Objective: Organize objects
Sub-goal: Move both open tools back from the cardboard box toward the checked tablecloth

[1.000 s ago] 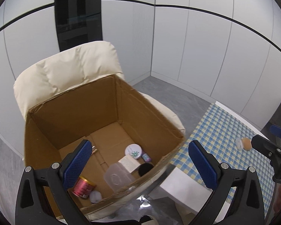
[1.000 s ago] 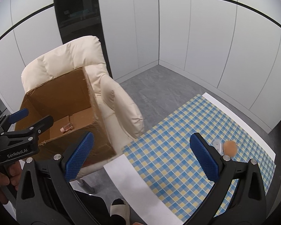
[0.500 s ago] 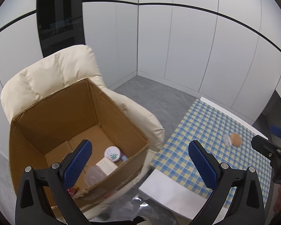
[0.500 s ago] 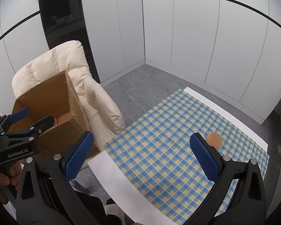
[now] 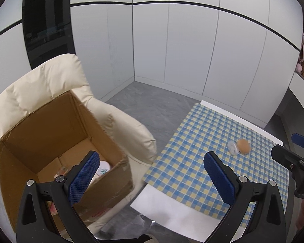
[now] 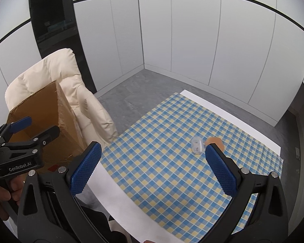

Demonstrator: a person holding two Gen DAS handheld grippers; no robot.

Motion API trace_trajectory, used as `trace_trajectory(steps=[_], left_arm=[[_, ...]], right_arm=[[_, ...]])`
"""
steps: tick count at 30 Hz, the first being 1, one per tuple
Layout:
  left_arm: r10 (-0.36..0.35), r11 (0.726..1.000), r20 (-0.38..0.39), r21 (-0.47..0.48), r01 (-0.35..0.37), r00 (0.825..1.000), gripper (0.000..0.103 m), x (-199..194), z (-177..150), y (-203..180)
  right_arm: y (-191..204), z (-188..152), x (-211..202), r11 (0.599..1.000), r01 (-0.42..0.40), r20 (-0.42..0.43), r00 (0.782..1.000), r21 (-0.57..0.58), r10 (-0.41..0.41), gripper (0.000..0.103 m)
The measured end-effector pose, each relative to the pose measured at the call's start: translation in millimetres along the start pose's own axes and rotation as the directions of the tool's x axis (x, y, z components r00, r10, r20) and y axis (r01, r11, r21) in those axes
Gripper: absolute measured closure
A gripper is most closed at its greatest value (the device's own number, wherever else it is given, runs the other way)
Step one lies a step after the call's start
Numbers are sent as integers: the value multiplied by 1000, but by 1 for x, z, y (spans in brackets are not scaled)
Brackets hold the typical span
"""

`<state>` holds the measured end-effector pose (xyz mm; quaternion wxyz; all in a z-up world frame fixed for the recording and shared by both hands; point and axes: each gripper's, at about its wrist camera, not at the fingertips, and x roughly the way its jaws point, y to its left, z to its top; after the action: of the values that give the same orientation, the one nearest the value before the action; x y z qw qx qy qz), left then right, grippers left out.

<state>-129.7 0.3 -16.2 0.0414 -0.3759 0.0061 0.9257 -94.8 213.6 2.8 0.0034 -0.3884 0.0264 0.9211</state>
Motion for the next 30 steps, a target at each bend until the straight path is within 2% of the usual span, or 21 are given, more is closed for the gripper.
trace_trajectory(steps=[30], left_arm=[[-89, 992, -11, 91, 89, 996, 0, 8, 3, -72]], right_arm=[[-64, -17, -18, 993, 92, -5, 996, 77, -92, 0]])
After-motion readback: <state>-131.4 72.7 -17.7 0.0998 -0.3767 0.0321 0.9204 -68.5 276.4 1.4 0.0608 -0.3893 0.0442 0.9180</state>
